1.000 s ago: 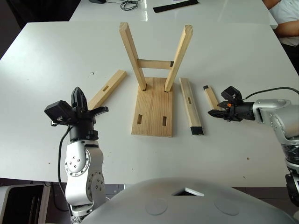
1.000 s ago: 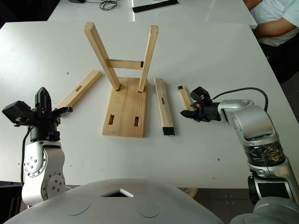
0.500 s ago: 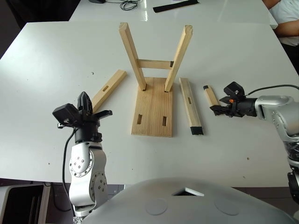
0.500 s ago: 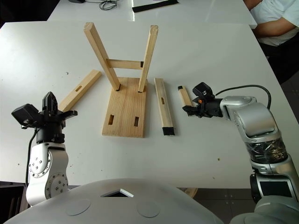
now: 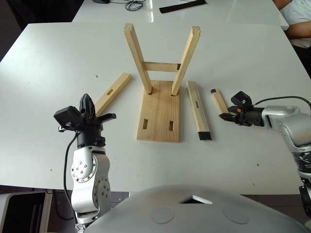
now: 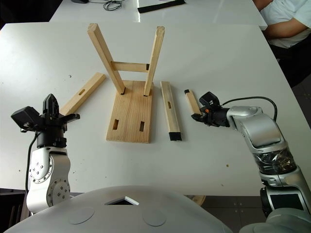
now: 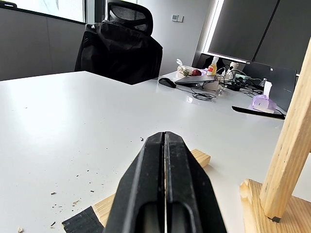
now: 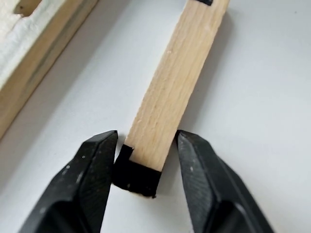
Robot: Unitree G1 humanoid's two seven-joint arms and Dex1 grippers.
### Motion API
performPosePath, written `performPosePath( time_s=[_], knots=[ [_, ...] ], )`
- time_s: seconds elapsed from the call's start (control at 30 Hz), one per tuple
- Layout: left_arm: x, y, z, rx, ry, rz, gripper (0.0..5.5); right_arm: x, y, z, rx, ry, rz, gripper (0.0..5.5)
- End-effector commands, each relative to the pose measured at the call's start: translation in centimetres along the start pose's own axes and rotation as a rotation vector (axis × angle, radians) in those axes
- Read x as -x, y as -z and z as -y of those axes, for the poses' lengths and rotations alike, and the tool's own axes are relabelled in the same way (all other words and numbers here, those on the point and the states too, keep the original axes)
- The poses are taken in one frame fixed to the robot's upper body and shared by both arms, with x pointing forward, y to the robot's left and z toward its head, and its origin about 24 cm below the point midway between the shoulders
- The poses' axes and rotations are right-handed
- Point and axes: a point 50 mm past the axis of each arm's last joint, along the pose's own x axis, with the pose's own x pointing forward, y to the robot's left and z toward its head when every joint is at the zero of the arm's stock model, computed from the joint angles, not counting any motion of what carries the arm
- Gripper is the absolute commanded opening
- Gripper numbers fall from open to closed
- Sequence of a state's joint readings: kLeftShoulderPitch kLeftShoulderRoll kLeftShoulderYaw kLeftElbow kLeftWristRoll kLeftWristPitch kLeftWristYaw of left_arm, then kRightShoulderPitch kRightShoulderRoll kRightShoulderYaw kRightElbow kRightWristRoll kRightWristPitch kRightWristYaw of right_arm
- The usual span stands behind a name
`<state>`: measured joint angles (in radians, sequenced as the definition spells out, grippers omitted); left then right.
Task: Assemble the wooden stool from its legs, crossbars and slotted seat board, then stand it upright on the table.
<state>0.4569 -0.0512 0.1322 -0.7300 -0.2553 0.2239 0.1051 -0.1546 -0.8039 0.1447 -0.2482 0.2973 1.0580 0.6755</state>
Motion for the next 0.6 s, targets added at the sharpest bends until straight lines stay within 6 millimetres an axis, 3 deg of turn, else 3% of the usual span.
performPosePath(
  time_s=[0.03, 0.1, 0.27, 0.43, 0.53, 0.6],
  knots=[
    [0.2, 0.3, -0.2, 0.001, -0.02, -0.018, 0.0, 0.2, 1.4, 0.3, -0.025, 0.002, -0.062, 1.65],
    [0.2, 0.3, -0.3, 0.004, -0.025, -0.015, 0.0, 0.1, 1.3, 0.3, -0.02, -0.003, -0.064, 1.31],
    [-0.4, 0.1, -0.1, 0.002, -0.018, 0.0, 0.0, -0.3, 1.0, 0.3, -0.028, 0.01, -0.04, 1.3],
    [-1.2, -1.6, -0.2, 0.067, -0.017, 0.086, 0.0, -0.3, -0.2, 1.0, -0.06, 0.043, 0.06, 1.3],
    [-1.5, -2.0, -0.7, 0.106, -0.033, 0.114, 0.0, 0.2, -2.3, 2.1, -0.131, 0.064, 0.196, 1.3],
    [-1.6, -2.2, -1.2, 0.135, -0.044, 0.137, 0.0, 0.7, -5.6, 3.5, -0.213, 0.076, 0.375, 1.3]
  ],
)
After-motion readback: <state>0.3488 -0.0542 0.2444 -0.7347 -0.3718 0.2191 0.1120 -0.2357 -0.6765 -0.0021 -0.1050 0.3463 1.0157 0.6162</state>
